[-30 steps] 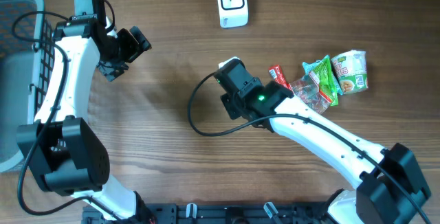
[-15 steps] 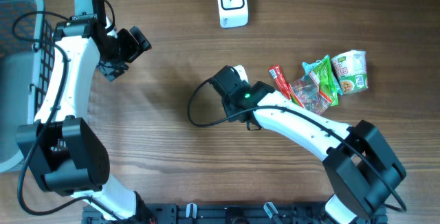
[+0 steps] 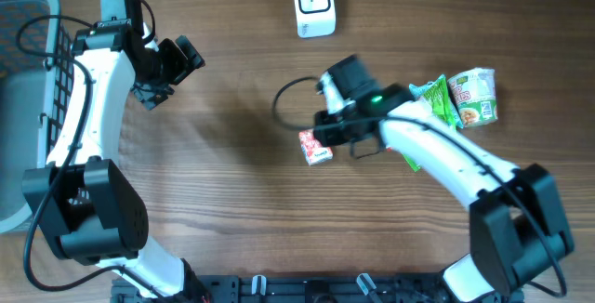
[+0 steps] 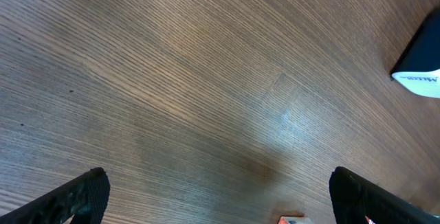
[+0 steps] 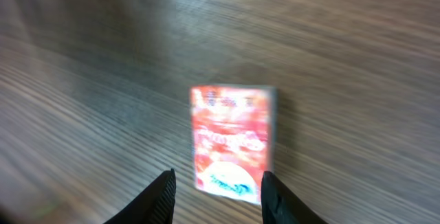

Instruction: Scan the item barcode

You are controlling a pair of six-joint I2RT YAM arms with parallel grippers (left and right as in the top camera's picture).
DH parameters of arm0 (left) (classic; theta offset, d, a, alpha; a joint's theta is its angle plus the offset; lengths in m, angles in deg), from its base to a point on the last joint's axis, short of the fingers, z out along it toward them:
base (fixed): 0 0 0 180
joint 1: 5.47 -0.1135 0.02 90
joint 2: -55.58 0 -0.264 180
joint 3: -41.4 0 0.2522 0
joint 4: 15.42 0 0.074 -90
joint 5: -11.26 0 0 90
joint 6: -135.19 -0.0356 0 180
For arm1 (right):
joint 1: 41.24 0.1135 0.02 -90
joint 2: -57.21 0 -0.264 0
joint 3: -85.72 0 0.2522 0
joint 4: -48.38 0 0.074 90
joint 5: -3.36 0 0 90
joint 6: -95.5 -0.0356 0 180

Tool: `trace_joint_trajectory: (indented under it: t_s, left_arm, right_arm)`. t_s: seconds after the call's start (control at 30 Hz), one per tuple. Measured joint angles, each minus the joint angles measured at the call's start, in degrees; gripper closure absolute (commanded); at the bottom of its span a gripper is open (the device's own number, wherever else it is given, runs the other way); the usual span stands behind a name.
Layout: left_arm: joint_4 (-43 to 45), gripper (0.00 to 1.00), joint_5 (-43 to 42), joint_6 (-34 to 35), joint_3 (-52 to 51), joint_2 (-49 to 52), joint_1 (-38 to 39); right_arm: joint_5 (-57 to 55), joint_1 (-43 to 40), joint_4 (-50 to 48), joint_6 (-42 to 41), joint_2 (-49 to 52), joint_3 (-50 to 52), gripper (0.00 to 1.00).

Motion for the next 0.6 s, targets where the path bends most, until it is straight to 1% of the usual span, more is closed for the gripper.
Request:
trace_joint_trajectory:
  t_s: [0.1,0.2,0.43,0.6]
  left_arm:
    - [0.0,0.00,0.0,0.0,0.0,0.0,0.0]
    - [0.0,0.00,0.0,0.0,0.0,0.0,0.0]
    - [0.0,0.00,0.0,0.0,0.0,0.0,0.0]
    - [0.0,0.00,0.0,0.0,0.0,0.0,0.0]
  right_arm:
    - [2.1,-3.5,1.9,3.6,-0.1,0.0,0.60]
    - [3.6,-3.1,2.2,6.7,-0.1,0.2,0.60]
    - [4.7,-2.7,-5.5,8.3,0.2,6.4,0.60]
    - [5.3,-2.7,-9.7,8.3,3.0,9.7,0.60]
